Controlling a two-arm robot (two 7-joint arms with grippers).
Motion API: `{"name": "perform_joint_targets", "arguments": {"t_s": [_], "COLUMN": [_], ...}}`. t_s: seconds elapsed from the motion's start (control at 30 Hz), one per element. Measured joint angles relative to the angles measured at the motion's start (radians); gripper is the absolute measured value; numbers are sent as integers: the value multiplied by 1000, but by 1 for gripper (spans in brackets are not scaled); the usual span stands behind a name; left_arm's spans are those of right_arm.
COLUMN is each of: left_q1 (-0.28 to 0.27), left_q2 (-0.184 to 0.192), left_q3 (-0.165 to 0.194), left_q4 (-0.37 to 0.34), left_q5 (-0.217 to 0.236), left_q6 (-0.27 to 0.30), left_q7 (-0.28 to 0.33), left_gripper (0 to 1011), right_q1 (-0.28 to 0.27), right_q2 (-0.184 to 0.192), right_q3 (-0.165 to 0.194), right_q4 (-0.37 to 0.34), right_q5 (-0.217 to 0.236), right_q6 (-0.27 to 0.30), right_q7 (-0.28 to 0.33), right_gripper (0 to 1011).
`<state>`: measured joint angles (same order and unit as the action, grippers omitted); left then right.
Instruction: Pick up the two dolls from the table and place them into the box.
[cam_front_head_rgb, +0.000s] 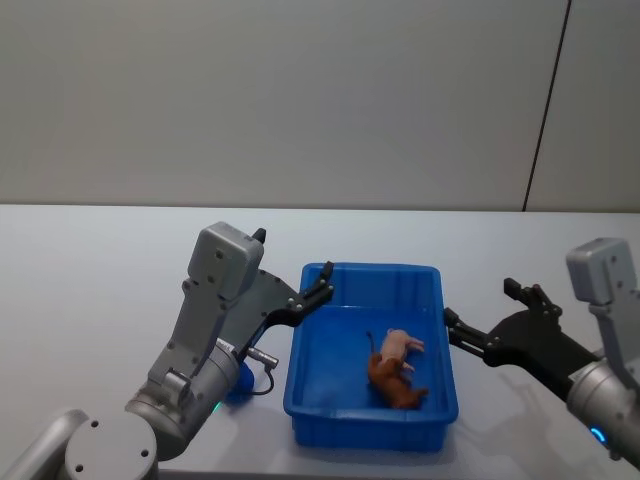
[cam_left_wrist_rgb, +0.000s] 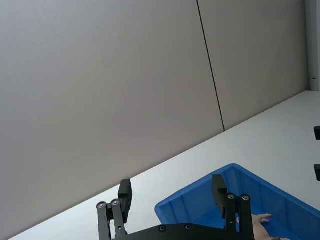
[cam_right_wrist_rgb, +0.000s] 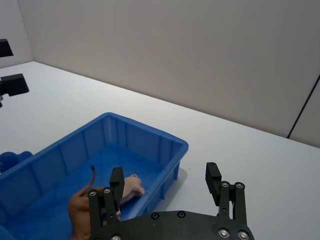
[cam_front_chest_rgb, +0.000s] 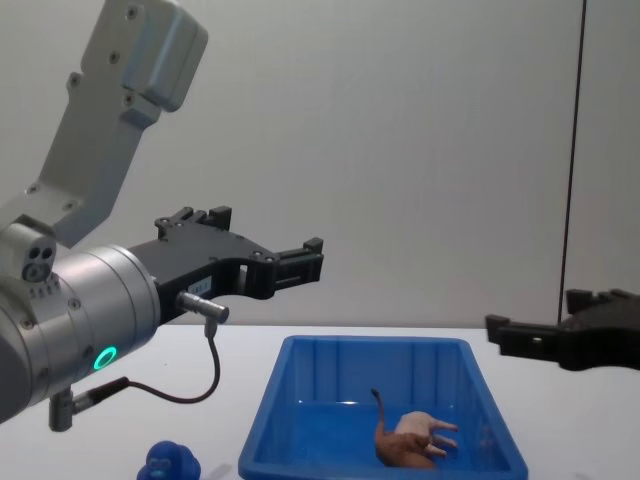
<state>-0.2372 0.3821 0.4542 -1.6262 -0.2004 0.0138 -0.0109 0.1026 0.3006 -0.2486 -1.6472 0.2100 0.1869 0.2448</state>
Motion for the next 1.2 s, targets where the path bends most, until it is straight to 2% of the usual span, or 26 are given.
{"name": "perform_joint_targets", "arguments": {"t_s": [0.3,0.53,0.83,0.93,1.2], "left_q1": [2,16,61,85,136], "left_q2": [1,17,66,89,134], "left_q3": [0,-4,-17,-24,-39], "left_q4": [-1,-29,-95,-119,-146], "left_q5": [2,12,14,-3,-51], "left_q6": [6,59,164,206,257], "left_q7": [0,6,18,30,52], "left_gripper": [1002,1002,1002,1002,1002], "right_q1": [-12,-17,-21,-21,-22], "right_q2": [25,36,43,44,46], "right_q3": [21,30,36,37,39], "right_q4": [5,8,9,9,10], "right_q5": [19,27,32,33,35], "right_q6": [-16,-22,-26,-26,-28], "right_q7": [-3,-4,-5,-5,-6], "right_gripper": [1001,1001,1001,1001,1001]}}
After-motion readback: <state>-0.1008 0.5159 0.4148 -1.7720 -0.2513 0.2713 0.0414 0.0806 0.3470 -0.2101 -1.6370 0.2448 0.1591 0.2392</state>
